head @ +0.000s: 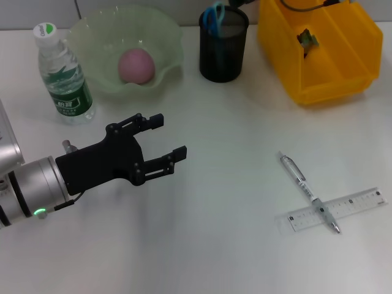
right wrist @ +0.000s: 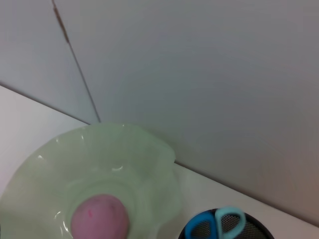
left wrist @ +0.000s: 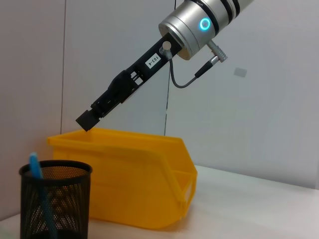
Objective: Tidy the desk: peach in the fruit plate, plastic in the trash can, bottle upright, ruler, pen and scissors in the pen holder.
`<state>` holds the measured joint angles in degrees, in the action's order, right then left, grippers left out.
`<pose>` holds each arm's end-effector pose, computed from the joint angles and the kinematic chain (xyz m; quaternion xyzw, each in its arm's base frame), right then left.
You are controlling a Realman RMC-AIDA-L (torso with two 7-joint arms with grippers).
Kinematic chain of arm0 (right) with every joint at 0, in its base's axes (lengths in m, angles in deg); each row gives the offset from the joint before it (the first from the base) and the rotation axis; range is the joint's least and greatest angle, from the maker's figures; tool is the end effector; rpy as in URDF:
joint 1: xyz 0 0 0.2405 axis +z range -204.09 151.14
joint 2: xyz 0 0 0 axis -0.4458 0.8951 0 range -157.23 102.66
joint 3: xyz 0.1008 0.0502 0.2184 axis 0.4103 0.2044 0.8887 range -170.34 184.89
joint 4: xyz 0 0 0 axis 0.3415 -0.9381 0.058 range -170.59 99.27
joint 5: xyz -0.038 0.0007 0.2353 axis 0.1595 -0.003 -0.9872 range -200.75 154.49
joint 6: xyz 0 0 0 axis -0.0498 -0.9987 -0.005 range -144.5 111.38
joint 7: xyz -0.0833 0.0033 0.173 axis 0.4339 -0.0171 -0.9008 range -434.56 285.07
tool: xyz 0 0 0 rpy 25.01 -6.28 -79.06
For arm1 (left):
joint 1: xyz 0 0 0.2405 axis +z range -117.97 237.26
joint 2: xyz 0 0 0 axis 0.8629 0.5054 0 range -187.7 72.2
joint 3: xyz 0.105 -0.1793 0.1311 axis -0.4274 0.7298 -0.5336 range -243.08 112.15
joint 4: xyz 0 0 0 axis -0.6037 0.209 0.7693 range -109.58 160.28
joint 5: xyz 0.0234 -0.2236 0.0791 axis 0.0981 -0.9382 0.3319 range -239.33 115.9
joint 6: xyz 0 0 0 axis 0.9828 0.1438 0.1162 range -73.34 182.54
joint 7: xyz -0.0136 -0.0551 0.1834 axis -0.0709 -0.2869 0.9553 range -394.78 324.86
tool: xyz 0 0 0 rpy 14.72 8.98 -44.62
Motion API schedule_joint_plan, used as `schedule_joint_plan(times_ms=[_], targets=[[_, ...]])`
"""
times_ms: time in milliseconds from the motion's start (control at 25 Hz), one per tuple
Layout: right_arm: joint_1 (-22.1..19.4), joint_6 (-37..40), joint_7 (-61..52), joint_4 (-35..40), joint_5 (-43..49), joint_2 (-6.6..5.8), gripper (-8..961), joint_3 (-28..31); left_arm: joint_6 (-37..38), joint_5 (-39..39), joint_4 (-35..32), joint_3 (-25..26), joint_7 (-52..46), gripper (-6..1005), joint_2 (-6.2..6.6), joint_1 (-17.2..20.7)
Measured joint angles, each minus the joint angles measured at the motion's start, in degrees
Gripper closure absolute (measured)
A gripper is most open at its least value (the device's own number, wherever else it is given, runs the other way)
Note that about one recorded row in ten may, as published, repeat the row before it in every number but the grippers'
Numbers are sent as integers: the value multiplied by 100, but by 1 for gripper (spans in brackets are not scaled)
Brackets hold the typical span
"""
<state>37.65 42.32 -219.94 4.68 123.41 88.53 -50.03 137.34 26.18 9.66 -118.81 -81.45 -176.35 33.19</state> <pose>0.0994 0.5369 -0.0304 -0.8890 0.3548 0.0202 0.2887 -0.2664 0.3291 -0.0905 -0.9157 -0.1386 -0.3167 0.2046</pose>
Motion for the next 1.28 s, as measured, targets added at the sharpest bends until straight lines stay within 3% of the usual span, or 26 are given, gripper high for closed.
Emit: schedule_joint_plan(times_ms=[320,560,640,800,960,1000,1160,1280], targets=[[-71,-56,46,159,-25,49,487,1,-3,39,-25,0,9,192,13,5],[-708,-137,85,1272,-177,305,360,4,-3,45,-48,38,-5,192,28,65],[-777,-132,124,1354,-288,315,332,4,-3,45,-48,41,-6,192,30,69],[-1120,-86,558,1471,-1281,295,318,24,19,45,-52,45,-10,192,46,95],[-1732,39,1448,1529,-3001,201,303,57,109,45,-122,8,-98,192,105,124],[-1732,39,1448,1529,-3001,201,300,57,109,45,-122,8,-98,192,105,124],[-2464,683,2545,1462,-4776,52,285,119,151,75,-189,-13,-213,192,155,138],[-2726,1057,2968,1381,-5243,29,275,251,281,131,-277,-25,-312,192,197,167]])
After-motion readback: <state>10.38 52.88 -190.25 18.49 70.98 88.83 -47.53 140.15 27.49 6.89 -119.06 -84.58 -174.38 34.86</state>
